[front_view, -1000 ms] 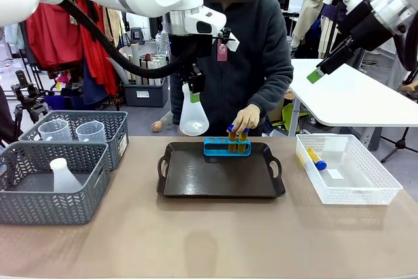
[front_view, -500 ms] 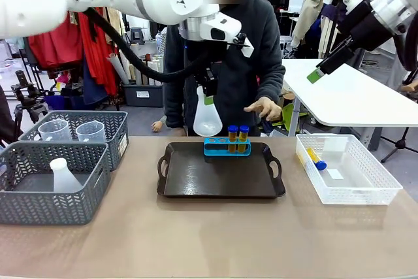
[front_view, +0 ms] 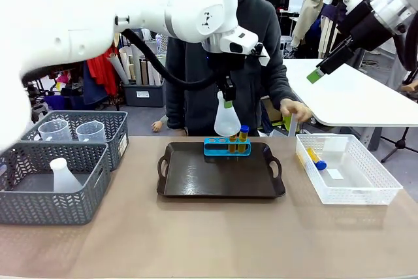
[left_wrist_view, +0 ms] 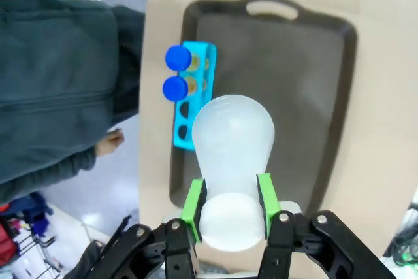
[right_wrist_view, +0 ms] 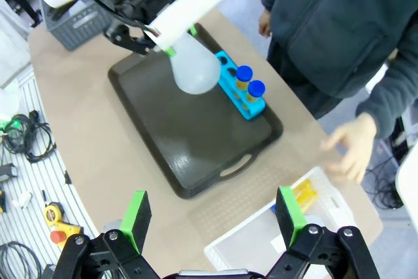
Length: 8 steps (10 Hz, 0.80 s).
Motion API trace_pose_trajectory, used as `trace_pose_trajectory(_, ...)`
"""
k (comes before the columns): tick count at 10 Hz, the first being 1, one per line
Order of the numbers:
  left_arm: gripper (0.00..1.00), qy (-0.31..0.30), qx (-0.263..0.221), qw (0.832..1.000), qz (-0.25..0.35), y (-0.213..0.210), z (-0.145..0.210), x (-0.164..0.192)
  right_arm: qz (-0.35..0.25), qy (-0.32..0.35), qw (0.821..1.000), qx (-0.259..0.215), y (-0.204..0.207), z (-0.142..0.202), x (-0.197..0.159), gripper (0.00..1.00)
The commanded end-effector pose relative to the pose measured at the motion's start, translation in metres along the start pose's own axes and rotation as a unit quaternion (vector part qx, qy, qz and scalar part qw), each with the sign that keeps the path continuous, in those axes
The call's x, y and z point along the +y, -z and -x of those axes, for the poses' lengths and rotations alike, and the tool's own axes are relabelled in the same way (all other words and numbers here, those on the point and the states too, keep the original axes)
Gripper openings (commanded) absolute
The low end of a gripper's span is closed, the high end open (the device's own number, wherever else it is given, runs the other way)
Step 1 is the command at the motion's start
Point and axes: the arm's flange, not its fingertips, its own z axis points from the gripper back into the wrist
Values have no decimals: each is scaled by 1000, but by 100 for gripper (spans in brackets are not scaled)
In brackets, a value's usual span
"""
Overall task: Prepare the laboratory tools.
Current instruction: Pick up one Small flask and place it on the Handle tray.
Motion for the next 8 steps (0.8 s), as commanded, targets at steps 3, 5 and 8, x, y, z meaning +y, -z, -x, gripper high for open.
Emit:
trace_pose_trajectory(3, 0, 1, 2, 1000, 11, 43, -23, 8, -5, -1, 1000, -7, -1, 0, 0, 100)
trace_pose_trajectory(5, 0, 16, 2, 1000, 21, 67, -29, 4, -5, -1, 1000, -7, -1, 0, 0, 100)
trace_pose_trajectory(8, 0, 45, 23, 998, 49, 97, -36, -5, -5, -1, 1000, -7, -1, 0, 0, 100)
